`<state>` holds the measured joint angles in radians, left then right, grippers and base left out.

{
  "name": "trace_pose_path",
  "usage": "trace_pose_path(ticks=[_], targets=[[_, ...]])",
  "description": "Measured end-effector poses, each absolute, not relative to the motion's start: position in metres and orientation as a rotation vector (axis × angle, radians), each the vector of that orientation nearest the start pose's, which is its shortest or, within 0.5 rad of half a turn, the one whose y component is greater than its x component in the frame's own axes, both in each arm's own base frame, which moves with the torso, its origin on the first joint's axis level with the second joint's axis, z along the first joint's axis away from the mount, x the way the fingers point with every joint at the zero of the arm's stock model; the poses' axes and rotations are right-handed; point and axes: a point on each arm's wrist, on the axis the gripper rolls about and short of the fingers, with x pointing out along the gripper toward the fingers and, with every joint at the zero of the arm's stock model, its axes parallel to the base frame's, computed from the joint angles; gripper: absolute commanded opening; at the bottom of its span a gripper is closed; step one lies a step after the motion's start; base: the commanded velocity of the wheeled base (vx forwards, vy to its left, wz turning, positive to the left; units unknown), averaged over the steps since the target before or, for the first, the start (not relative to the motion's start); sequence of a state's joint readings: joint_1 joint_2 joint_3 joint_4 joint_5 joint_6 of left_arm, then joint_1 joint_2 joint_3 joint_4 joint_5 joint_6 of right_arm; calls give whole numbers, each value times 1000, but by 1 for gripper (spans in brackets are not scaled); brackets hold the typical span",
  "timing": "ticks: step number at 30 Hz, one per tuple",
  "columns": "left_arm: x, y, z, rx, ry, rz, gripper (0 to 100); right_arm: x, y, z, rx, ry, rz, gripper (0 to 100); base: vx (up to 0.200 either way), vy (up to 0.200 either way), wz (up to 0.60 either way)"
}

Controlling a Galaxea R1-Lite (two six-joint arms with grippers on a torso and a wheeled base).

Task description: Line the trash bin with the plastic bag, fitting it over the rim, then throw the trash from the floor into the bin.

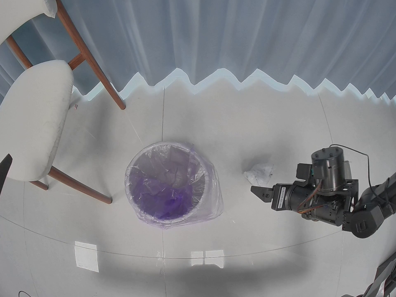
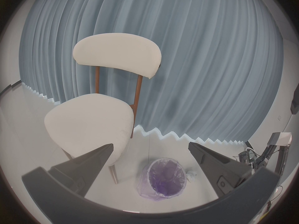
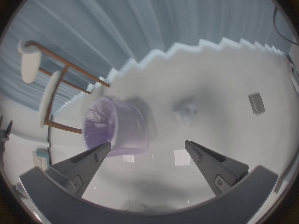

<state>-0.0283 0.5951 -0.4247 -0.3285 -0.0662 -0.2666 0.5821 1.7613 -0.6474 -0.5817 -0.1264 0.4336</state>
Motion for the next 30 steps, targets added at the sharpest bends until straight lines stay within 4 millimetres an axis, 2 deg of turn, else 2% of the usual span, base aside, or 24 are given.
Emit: trace_pose_path(ticks=[5,10,15,20,25,30], targets=[[36,-3,227,-264,-151,-124,100,235,160,126,192,486,437,100,0,0,0],[33,-3,228,-263,-163,-128,100,239,175,127,270,553,441,100,0,0,0],[30,-3,228,-261,-175,-126,100,255,200,128,372,687,383,100,0,0,0],[27,-2,226,-257,-185,-122,100,281,235,128,461,776,298,100,0,0,0],[22,-2,223,-255,-194,-119,100,303,271,111,516,854,222,100,0,0,0],[18,-2,218,-251,-200,-117,100,316,298,82,508,895,165,100,0,0,0]])
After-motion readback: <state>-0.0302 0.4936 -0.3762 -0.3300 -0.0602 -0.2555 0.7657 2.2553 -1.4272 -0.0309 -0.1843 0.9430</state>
